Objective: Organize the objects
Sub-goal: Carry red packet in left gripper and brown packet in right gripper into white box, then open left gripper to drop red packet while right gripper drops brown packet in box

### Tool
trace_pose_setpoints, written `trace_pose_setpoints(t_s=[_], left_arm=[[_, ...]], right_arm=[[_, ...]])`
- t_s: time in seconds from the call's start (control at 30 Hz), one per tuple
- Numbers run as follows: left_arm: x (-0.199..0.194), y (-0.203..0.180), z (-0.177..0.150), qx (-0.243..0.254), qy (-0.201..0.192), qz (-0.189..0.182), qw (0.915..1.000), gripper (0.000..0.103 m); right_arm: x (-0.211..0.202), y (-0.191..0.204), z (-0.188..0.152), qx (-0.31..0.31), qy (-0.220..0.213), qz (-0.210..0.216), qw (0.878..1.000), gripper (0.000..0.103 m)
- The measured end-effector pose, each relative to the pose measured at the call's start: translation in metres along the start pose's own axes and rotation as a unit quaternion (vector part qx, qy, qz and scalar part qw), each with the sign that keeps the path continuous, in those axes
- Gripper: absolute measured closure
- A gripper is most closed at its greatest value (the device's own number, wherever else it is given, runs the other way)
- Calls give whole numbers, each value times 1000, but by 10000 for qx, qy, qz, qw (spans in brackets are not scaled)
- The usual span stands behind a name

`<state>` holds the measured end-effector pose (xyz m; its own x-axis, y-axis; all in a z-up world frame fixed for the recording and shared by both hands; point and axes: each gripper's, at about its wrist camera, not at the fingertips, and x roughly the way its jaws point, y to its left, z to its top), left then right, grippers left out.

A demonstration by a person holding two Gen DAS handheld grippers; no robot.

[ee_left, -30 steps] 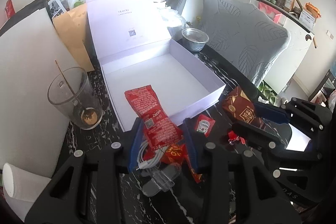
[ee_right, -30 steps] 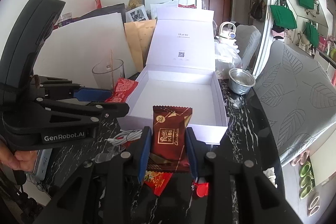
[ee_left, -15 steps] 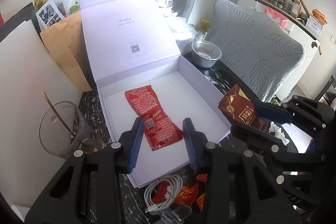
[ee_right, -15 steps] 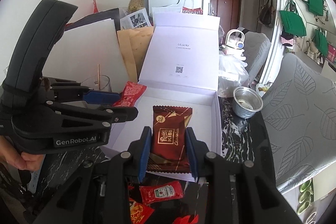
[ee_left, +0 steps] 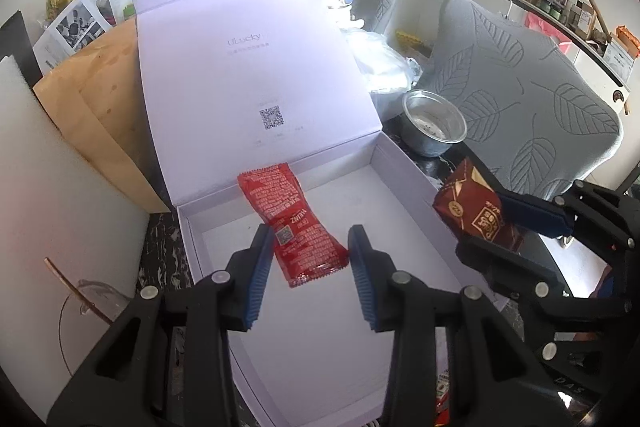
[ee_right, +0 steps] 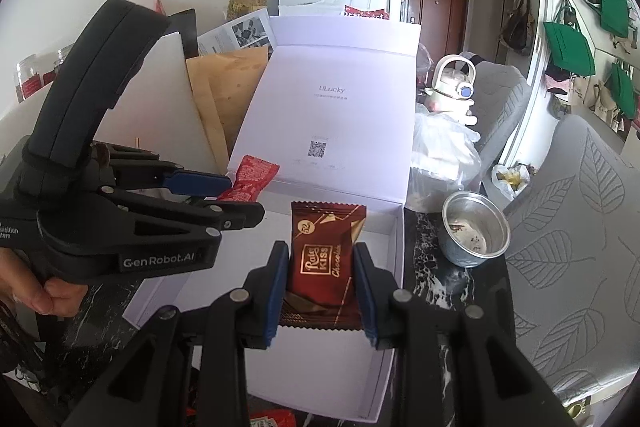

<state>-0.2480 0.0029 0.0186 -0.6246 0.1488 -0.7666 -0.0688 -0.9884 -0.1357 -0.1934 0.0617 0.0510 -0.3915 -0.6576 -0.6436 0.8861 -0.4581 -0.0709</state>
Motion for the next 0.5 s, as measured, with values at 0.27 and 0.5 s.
trace_pose_setpoints(t_s=[0.27,0.5], left_arm=[[31,3,15,43,84,140,9999,66],[56,2,23,126,252,214,9994,66]], right_arm=[[32,-16,14,-200,33,32,9998,71],[57,-24,17,-227,121,204,9995,71]])
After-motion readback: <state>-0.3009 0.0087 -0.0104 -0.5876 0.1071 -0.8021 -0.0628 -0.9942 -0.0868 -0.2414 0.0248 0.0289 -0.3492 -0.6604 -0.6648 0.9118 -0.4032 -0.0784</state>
